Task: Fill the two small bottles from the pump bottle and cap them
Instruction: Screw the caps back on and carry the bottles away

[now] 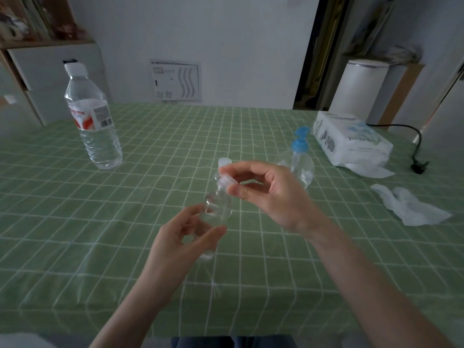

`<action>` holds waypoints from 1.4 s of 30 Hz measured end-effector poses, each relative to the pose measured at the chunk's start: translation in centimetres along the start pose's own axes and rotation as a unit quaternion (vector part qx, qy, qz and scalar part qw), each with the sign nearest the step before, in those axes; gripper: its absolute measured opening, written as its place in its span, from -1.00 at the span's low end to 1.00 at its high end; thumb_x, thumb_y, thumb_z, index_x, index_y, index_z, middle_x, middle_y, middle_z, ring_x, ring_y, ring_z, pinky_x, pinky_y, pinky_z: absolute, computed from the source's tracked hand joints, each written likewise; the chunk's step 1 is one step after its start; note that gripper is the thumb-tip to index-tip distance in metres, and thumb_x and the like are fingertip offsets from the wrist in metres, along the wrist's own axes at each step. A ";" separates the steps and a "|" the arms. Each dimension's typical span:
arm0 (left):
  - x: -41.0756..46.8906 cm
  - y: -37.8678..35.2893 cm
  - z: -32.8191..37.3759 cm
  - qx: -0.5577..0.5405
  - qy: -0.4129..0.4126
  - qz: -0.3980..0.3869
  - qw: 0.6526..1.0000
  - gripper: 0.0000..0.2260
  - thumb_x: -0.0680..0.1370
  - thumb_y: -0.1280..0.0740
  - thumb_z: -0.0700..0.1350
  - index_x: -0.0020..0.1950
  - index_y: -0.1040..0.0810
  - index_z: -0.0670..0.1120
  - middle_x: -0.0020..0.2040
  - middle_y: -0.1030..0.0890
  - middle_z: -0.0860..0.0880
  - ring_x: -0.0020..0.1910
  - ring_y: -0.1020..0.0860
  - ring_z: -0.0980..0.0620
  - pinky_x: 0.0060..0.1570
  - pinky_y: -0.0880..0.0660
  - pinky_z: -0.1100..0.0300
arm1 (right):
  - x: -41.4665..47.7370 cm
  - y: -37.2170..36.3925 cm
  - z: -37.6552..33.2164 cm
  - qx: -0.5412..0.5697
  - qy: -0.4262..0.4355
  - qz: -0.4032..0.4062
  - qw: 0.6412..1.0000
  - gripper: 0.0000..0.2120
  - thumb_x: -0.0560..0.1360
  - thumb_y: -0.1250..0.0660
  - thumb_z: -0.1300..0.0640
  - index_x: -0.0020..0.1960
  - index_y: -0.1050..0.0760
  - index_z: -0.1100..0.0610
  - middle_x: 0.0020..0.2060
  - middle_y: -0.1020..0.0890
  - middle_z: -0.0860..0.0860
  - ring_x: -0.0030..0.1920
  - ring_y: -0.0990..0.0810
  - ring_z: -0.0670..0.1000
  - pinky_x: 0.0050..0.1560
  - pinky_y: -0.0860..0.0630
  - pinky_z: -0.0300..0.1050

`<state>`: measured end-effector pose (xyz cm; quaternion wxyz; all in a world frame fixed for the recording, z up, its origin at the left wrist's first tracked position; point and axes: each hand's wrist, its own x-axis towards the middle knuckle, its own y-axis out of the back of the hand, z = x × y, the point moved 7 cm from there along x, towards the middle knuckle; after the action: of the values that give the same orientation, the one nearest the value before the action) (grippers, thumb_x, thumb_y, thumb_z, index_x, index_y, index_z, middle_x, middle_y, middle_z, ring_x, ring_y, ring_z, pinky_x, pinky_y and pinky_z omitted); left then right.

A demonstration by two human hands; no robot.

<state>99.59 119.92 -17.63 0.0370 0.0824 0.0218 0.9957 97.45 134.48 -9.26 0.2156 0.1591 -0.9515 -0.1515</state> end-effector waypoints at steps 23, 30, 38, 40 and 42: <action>0.5 -0.6 0.2 0.023 0.007 -0.005 1.000 -0.50 0.20 -0.44 0.11 0.13 -0.54 0.11 -0.18 -0.62 -0.05 -0.29 -0.61 0.07 -0.34 -0.53 0.28 | 2.0 1.4 -0.4 -0.195 -0.043 -0.016 0.980 -0.62 0.32 -0.49 -0.12 -0.24 -0.53 0.20 -0.42 -0.55 0.01 -0.44 -0.45 -0.12 -0.38 -0.44 -0.30; 0.4 -0.6 0.4 0.020 0.010 -0.011 1.000 -0.51 0.20 -0.43 0.11 0.12 -0.53 0.11 -0.19 -0.64 -0.07 -0.28 -0.63 0.01 -0.33 -0.53 0.30 | 2.0 1.1 0.4 -0.240 -0.061 -0.006 0.969 -0.55 0.32 -0.34 -0.32 -0.11 -0.53 0.07 -0.37 -0.59 -0.09 -0.44 -0.47 -0.19 -0.32 -0.43 -0.29; 0.4 -0.8 0.3 0.016 0.015 -0.010 1.000 -0.51 0.18 -0.43 0.12 0.09 -0.56 0.06 -0.20 -0.64 -0.09 -0.29 -0.63 -0.04 -0.35 -0.53 0.29 | 1.4 0.9 0.6 -0.162 -0.056 -0.027 0.985 -0.74 0.37 -0.48 -0.04 -0.04 -0.63 0.10 -0.17 -0.72 0.01 -0.13 -0.69 0.00 0.01 -0.60 -0.08; 0.4 -0.9 0.1 0.018 0.019 -0.009 1.000 -0.49 0.19 -0.43 0.11 0.12 -0.55 0.03 -0.19 -0.65 -0.11 -0.29 -0.63 -0.05 -0.35 -0.53 0.29 | 1.5 1.0 1.0 -0.209 -0.069 0.000 0.975 -0.60 0.28 -0.46 -0.19 -0.15 -0.57 0.14 -0.26 -0.71 0.06 -0.22 -0.68 0.06 -0.09 -0.61 -0.02; 0.4 -1.0 0.0 0.012 0.020 -0.009 1.000 -0.49 0.20 -0.43 0.10 0.13 -0.54 0.04 -0.20 -0.65 -0.08 -0.29 -0.64 -0.05 -0.34 -0.53 0.28 | 1.4 0.9 1.2 -0.223 -0.070 -0.011 0.972 -0.54 0.31 -0.41 -0.25 -0.08 -0.55 0.13 -0.21 -0.70 0.01 -0.22 -0.67 -0.04 -0.15 -0.62 -0.15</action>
<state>99.27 120.92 -17.60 0.0442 0.0629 0.0352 0.9964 95.50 135.01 -9.46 0.1768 0.1059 -0.9047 -0.3729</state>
